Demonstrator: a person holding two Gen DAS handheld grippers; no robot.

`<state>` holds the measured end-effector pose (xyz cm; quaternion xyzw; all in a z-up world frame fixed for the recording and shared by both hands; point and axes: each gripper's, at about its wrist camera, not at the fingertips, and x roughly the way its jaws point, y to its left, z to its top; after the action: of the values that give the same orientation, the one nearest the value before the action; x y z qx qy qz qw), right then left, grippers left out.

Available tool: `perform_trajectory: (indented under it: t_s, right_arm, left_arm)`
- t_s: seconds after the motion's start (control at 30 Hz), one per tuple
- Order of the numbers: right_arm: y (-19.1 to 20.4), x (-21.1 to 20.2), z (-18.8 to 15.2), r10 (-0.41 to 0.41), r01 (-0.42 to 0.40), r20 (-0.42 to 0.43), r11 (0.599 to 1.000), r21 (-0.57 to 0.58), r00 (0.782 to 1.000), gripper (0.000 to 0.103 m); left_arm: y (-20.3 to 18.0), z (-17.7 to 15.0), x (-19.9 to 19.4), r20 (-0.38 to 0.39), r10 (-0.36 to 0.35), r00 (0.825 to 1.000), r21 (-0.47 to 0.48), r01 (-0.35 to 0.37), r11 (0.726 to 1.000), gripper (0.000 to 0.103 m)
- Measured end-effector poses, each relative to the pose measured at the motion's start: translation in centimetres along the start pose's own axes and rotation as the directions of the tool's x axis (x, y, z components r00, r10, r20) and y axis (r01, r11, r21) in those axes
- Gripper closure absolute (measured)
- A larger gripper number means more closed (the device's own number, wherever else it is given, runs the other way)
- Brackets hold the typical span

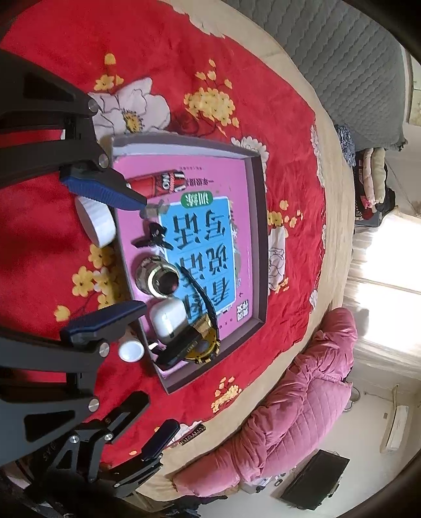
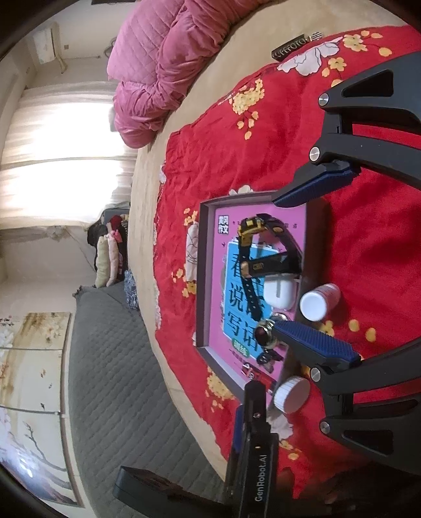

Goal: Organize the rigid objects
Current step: 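Withdraw both tools from the box back toward the remaining objects, then move the right tool to the white pill bottle while the left tool approaches the white cap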

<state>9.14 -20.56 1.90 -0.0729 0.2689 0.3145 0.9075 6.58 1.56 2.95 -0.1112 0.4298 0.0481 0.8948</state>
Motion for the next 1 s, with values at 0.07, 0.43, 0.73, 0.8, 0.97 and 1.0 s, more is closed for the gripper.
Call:
perform_trajectory:
  t_s: [0.07, 0.43, 0.73, 0.8, 0.97, 1.0]
  right_arm:
    - [0.3, 0.0, -0.2, 0.005, -0.005, -0.012, 1.0, -0.005, 1.0, 0.029]
    - [1.3, 1.7, -1.2, 0.022, -0.022, -0.106, 1.0, -0.001, 0.994, 0.029]
    - [1.1, 3.2, -2.0, 0.039, -0.035, -0.162, 0.999, 0.028, 0.986, 0.029]
    - [1.0, 3.4, -2.1, 0.044, -0.039, -0.169, 0.999, 0.033, 0.985, 0.029]
    - [0.9, 4.3, -2.4, 0.057, -0.047, -0.185, 0.997, 0.059, 0.981, 0.029]
    - [0.8, 4.4, -2.5, 0.06, -0.048, -0.188, 0.997, 0.064, 0.98, 0.029]
  left_arm:
    - [0.4, -0.6, -0.3, -0.006, 0.01, 1.0, 0.008, -0.01, 1.0, 0.046]
    - [2.2, -3.9, -0.2, -0.081, 0.051, 0.995, 0.006, -0.05, 0.999, 0.046]
    - [2.4, -4.6, 1.4, -0.106, 0.05, 0.993, -0.006, -0.051, 0.999, 0.046]
    - [2.6, -4.6, 1.7, -0.109, 0.044, 0.993, -0.022, -0.046, 0.999, 0.046]
    - [2.4, -4.3, 2.7, -0.102, 0.023, 0.995, -0.058, -0.029, 0.998, 0.046]
    - [2.3, -4.2, 2.9, -0.104, 0.018, 0.994, -0.066, -0.025, 0.998, 0.046]
